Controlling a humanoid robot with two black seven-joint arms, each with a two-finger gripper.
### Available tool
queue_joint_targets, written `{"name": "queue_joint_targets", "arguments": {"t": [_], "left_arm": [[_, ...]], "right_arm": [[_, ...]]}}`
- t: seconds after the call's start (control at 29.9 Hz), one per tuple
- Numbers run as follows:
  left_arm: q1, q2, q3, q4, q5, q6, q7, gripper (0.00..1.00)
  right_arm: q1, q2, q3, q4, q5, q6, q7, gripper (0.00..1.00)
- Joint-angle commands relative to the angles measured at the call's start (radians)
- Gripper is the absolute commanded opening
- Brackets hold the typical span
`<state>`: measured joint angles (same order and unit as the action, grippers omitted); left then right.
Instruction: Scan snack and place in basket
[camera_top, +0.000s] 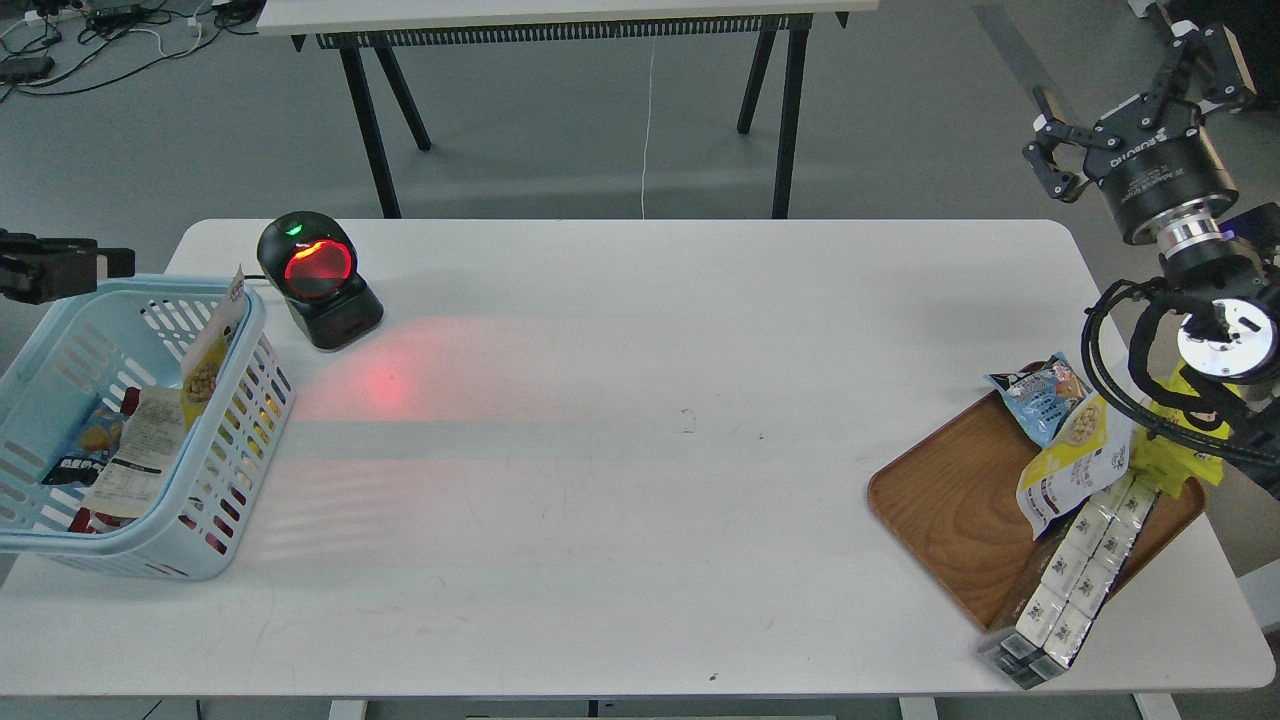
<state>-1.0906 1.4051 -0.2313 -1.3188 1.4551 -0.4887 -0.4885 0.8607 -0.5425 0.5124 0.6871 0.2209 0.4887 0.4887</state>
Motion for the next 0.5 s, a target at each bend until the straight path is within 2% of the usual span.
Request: {"name": "queue_joint_targets", "arguments": {"t": [0.0, 0.17, 0.47], "left_arm": [[-0.015, -0.05, -0.065, 0.038, -0.148, 0.0, 0.0, 1.0], [-0.063, -0.21, -0.126, 0.14, -0.318, 0.0, 0.0, 1.0], [-0.115, -0.492, -0.149, 0.456, -0.705, 0.0, 0.0, 1.0]], "right_arm": [[0.0, -0.007, 0.001, 0.0, 0.0, 0.0, 0.0, 0.99], [0.003, -0.031, 0.026, 0.002, 0.0, 0.0, 0.0, 0.99], [0.023, -0.063, 0.058, -0.003, -0.002, 0.0, 0.0, 0.99]]}}
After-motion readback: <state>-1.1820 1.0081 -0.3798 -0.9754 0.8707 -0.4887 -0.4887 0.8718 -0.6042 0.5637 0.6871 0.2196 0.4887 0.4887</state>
